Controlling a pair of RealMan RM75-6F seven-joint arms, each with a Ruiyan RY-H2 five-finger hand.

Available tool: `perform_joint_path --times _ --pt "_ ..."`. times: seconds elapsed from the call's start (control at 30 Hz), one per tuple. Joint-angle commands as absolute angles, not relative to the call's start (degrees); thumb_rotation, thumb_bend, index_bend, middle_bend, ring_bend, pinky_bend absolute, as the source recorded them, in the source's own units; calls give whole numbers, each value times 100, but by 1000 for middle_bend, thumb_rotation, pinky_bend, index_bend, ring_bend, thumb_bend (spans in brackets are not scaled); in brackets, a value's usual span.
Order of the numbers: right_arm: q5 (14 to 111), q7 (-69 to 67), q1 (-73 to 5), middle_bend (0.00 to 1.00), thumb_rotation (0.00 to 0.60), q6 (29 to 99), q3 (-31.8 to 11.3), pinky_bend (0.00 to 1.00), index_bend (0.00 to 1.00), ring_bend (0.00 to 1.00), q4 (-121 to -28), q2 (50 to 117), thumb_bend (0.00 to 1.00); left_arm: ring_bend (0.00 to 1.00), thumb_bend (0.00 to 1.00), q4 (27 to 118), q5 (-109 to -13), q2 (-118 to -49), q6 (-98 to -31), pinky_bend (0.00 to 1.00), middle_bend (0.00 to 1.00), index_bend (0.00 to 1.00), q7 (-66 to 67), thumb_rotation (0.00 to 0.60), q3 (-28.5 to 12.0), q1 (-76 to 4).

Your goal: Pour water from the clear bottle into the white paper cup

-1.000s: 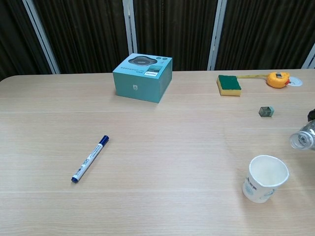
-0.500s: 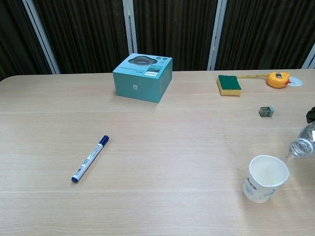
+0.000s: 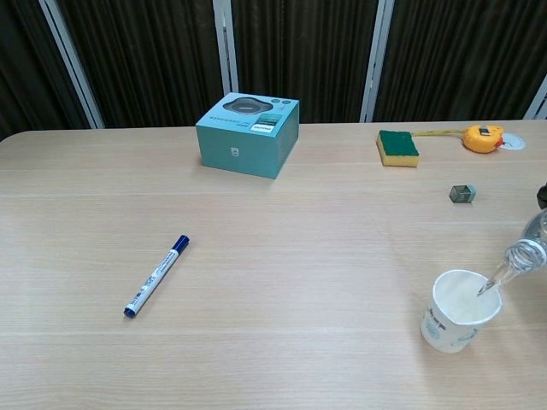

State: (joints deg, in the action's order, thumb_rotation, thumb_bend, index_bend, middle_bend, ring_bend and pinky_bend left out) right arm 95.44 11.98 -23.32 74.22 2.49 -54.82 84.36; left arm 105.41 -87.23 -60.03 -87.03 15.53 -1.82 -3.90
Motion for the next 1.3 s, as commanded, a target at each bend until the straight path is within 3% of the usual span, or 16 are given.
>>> perform_joint_path --times 0.03,0.8,1.1,1.3 --pt "9543 1198 -2330 657 600 7421 247 432 536 543 -5487 8431 511 0 0 10543 -8726 -6005 -8699 0 0 0 1561 600 -178 -391" --pt "9407 871 -2311 662 600 7321 188 433 536 550 -5565 8437 511 0 0 10564 -8704 -5986 -8674 0 0 0 1527 600 -173 -395" --pt "9207 -650 -2353 662 600 7304 19 434 536 550 -5983 8321 509 0 0 10569 -8667 -5962 -8632 0 0 0 1493 600 -176 -409" --pt "8658 -1991 -2447 662 600 7018 -394 434 536 550 -6376 8267 511 0 0 10555 -8626 -5960 -8588 0 0 0 1480 600 -188 -432"
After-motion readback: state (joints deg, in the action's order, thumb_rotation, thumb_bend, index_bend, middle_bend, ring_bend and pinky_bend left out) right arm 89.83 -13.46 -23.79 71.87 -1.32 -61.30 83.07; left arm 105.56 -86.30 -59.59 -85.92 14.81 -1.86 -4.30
